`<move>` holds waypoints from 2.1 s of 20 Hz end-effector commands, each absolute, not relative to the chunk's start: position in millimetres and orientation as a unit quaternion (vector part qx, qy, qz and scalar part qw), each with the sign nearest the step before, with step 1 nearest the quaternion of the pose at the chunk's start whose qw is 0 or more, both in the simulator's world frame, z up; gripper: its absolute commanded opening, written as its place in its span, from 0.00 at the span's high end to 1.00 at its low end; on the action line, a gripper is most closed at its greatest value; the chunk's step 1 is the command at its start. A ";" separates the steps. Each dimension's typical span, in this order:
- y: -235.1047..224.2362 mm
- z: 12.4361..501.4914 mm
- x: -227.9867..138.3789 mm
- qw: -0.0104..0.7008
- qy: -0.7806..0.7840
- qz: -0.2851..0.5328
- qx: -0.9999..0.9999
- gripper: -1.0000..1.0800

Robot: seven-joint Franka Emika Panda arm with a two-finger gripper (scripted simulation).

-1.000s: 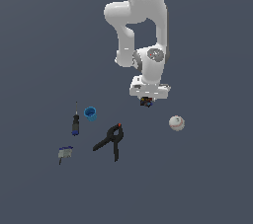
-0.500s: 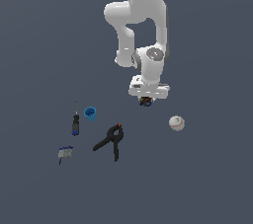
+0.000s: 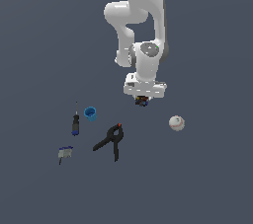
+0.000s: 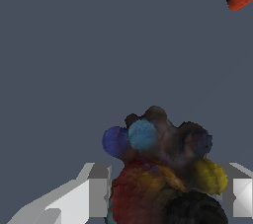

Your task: Pick up a designated object from a clutter of objects.

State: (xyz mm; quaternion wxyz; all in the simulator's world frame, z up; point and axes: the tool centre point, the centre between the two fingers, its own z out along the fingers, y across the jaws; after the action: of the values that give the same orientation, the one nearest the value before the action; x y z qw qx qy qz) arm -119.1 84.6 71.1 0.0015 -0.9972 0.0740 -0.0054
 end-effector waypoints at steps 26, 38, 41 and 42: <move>-83.1 271.8 0.2 0.003 0.073 -0.003 -0.997 1.00; -139.8 338.7 44.0 0.001 0.073 -0.001 -0.997 1.00; -151.8 353.0 53.3 0.001 0.073 -0.001 -0.997 1.00; -155.3 357.2 56.5 0.001 0.073 -0.001 -0.997 1.00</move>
State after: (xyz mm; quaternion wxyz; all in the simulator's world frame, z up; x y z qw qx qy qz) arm 51.6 -149.6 349.5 0.0011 -0.9973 0.0733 -0.0008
